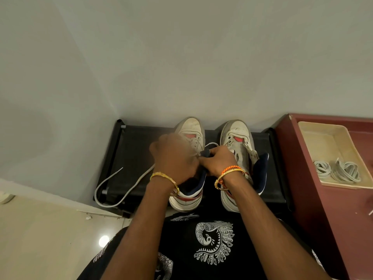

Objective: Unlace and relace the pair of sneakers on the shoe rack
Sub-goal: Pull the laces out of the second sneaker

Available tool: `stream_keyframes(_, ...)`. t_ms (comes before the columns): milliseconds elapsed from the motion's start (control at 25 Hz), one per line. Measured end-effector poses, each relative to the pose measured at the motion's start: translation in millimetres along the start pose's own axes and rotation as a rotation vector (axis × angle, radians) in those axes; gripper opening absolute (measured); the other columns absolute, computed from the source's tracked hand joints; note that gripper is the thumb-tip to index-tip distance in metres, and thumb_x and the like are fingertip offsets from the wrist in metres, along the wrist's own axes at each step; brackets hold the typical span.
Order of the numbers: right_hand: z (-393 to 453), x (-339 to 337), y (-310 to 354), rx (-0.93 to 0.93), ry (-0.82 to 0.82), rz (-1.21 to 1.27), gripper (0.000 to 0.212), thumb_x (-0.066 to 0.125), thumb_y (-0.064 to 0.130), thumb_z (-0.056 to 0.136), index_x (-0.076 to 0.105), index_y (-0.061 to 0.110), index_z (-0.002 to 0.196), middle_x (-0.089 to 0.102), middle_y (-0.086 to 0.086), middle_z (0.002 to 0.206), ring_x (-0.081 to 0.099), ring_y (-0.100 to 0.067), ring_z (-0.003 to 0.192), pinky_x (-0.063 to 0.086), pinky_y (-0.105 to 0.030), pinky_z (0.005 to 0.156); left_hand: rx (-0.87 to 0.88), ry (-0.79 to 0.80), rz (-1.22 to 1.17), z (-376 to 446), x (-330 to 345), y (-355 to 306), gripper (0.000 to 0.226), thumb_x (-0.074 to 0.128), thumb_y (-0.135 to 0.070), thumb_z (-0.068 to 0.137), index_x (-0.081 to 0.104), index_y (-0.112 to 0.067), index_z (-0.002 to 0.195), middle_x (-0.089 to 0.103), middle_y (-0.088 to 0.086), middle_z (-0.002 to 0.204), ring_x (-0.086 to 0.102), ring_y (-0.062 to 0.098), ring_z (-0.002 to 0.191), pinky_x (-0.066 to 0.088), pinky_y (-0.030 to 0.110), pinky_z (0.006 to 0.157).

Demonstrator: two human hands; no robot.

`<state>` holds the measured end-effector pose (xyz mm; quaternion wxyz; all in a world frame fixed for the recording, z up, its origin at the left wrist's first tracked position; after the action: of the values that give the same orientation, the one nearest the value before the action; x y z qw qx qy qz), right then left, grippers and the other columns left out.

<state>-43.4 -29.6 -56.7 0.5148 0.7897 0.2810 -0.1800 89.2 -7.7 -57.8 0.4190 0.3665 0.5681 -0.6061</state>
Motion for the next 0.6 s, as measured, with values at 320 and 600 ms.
stream_keyframes(320, -0.2, -1.8, 0.4, 0.006, 0.013, -0.003, 0.018, 0.068, 0.022, 0.081, 0.066, 0.005, 0.077, 0.059, -0.006, 0.065, 0.059, -0.022, 0.068, 0.045, -0.023, 0.054, -0.166, -0.164, -0.343, 4.5, 1.7, -4.9, 0.005, 0.071, -0.028, 0.079, 0.072, -0.029, 0.084, 0.031, -0.009, 0.144, 0.024, 0.013, 0.131, 0.016, 0.038, 0.103)
stream_keyframes(600, -0.5, -0.3, -0.6, -0.002, 0.001, 0.025, 0.023, 0.068, 0.022, 0.082, 0.071, 0.002, 0.093, 0.061, -0.006, 0.073, 0.056, -0.018, 0.071, 0.037, -0.019, 0.051, -0.650, -0.606, -1.641, 15.5, -33.0, 34.9, 0.009, 0.053, -0.012, 0.092, 0.061, -0.015, 0.089, 0.069, 0.000, 0.090, 0.065, 0.013, 0.088, 0.048, 0.025, 0.080)
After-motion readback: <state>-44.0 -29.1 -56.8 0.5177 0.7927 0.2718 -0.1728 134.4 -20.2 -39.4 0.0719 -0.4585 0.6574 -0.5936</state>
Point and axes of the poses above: each hand's wrist, its own z-axis towards the middle knuckle, its own x-axis out of the palm, y = z × x, the point moved 1 cm from there along z, towards the middle knuckle
